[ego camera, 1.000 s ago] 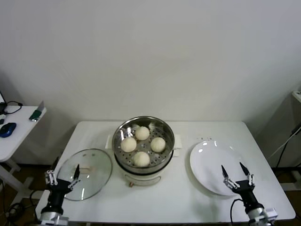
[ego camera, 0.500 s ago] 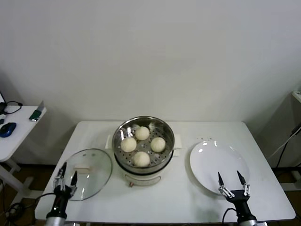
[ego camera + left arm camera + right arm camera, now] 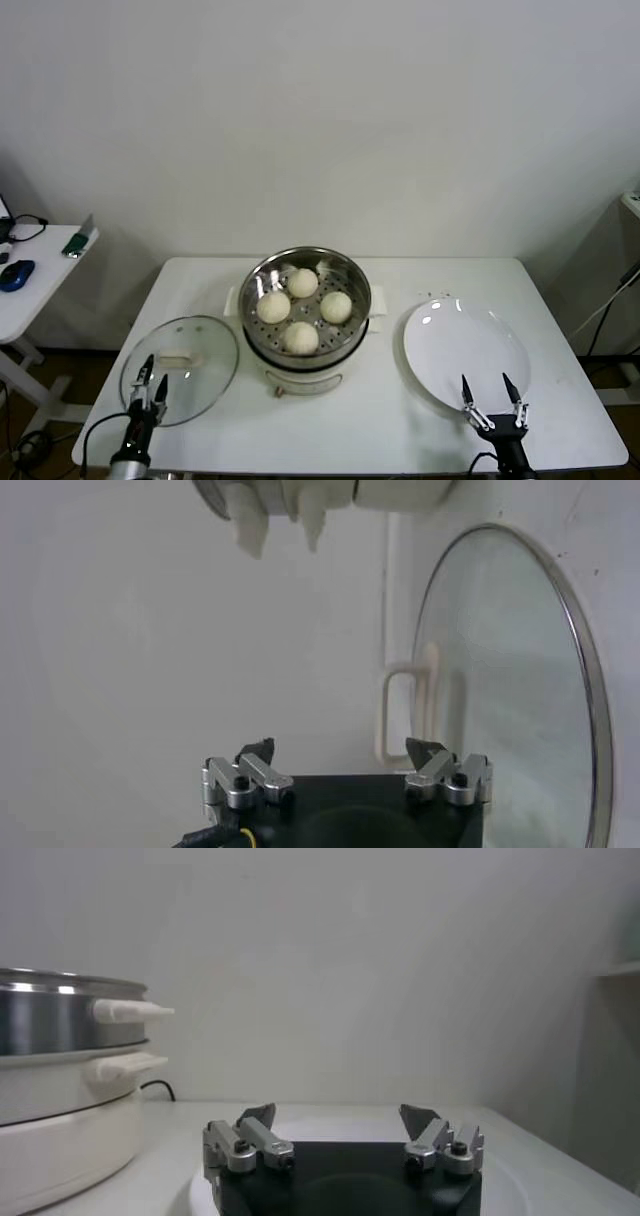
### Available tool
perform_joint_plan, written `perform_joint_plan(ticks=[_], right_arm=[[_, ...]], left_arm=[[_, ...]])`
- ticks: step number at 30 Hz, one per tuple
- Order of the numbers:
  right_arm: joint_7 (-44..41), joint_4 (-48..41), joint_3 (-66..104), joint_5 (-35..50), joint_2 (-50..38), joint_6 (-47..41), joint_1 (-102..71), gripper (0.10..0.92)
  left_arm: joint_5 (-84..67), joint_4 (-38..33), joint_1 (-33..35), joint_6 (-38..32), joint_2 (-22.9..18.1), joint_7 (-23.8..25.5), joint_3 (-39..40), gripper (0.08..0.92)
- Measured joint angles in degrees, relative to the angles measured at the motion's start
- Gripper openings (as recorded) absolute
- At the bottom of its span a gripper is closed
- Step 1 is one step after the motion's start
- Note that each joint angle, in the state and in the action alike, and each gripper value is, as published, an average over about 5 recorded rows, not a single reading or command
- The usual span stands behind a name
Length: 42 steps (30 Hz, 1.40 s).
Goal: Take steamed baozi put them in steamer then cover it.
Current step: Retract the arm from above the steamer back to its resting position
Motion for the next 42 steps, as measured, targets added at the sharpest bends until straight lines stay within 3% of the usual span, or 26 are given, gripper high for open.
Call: perform_joint_plan(ticks=[23,42], right_arm=[[0.61,-1.05,0.89,-1.26,1.99,1.15,-1.12,0.823],[0.77,-1.02,0.50,-2.61,3.00,1.26,-1.19,0.823]], left_arm=[[1.80,7.10,-9.14,1.42,0.47,0.92,1.87,0.811],[2.11,12.23,-11.03,1.15,0.19,-0.24,2.07,0.281]])
